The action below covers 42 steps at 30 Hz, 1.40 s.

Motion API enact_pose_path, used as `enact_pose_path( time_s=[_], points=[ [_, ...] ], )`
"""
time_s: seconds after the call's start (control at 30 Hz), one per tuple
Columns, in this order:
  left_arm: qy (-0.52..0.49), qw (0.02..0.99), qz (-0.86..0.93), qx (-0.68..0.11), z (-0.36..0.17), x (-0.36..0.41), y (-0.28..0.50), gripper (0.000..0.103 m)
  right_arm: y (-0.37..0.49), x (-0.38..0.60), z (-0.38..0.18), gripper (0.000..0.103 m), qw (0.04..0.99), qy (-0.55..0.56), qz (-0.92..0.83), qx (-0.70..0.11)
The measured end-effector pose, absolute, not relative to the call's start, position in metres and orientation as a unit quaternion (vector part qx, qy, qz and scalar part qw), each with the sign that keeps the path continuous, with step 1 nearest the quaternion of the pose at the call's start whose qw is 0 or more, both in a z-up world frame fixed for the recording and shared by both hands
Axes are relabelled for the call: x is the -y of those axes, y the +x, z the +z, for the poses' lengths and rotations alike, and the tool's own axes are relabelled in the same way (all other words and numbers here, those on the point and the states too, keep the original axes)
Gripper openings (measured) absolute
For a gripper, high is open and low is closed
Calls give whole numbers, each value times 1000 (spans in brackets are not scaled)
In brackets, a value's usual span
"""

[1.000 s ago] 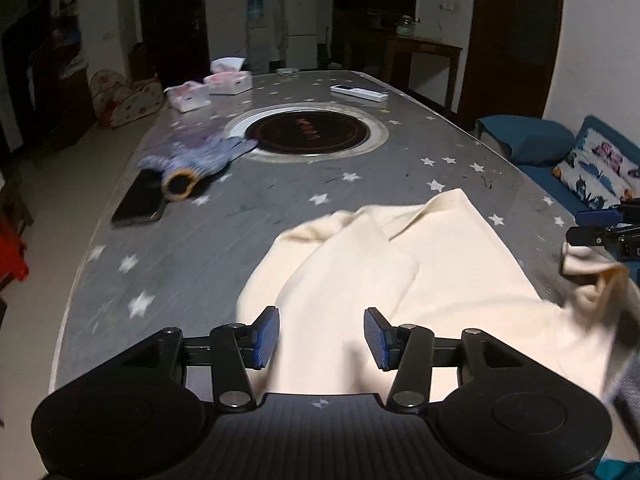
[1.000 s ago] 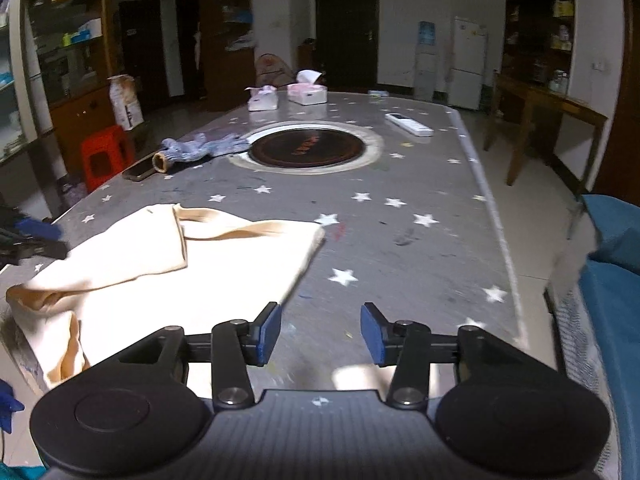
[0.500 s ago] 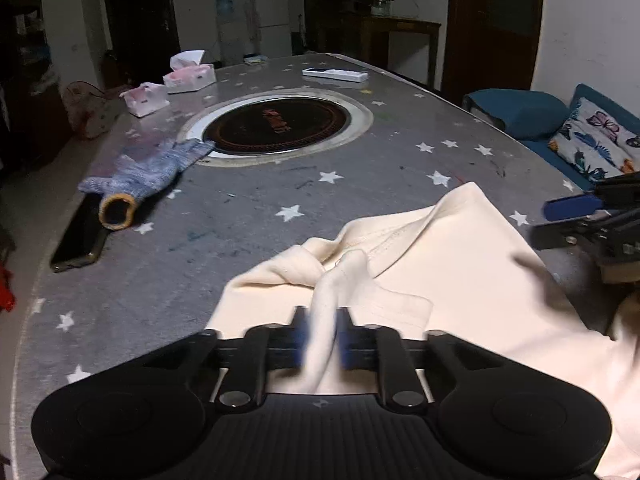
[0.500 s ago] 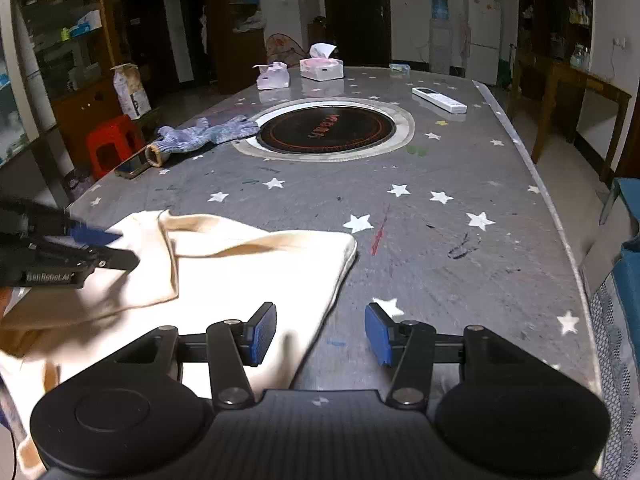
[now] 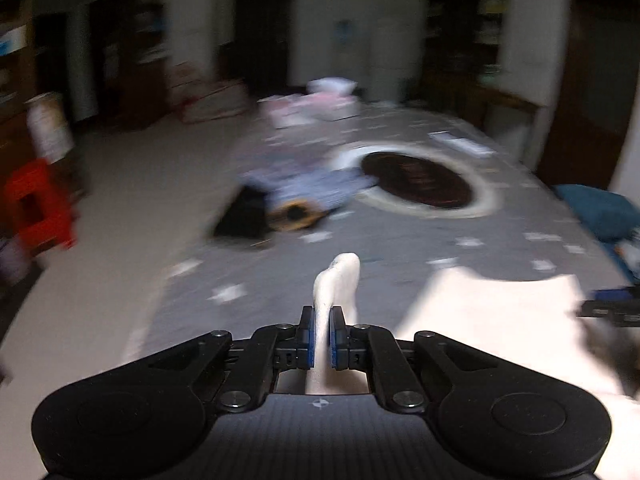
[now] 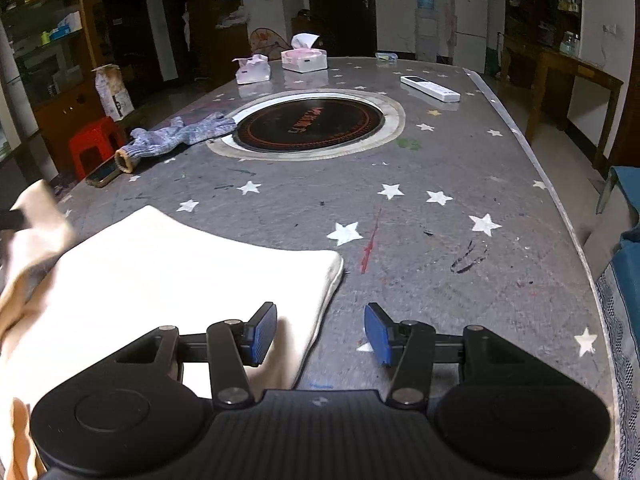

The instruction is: Fold clothes

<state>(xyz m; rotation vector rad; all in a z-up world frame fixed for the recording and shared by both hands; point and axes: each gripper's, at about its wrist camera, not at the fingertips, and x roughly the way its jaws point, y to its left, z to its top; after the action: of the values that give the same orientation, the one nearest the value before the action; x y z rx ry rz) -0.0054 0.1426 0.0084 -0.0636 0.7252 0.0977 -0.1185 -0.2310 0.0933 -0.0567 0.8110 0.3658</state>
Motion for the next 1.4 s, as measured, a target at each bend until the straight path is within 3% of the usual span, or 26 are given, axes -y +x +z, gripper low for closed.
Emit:
enact_pose_path(
  time_s=[0.17, 0.23, 0.3, 0.6, 0.87, 1.03, 1.3, 1.4],
  points=[
    [-25, 908, 145, -392, -4, -173, -6, 15, -114, 229, 89, 49, 900, -27, 176, -397],
    [-25, 910, 136, -392, -4, -168, -5, 31, -112, 229, 88, 49, 900, -25, 177, -398],
    [-25, 911, 128, -391, -3, -163, -4, 36, -110, 228, 87, 48, 899, -24, 178, -400],
    [16, 925, -55, -376, -6, -87, 22, 36, -105, 222, 87, 48, 899, -24, 179, -399],
    [20, 917, -78, -391, -30, -64, 55, 34, -105, 219, 86, 47, 899, -27, 182, -397],
    [6, 917, -93, -387, -31, -64, 55, 7, -104, 218, 86, 47, 900, -29, 180, -396],
    [30, 925, -174, -336, -12, -41, 18, 5, -104, 219, 87, 44, 900, -29, 181, -396],
    [70, 912, -238, -326, -13, -24, -4, 10, -104, 221, 87, 44, 901, -26, 176, -396]
  ],
)
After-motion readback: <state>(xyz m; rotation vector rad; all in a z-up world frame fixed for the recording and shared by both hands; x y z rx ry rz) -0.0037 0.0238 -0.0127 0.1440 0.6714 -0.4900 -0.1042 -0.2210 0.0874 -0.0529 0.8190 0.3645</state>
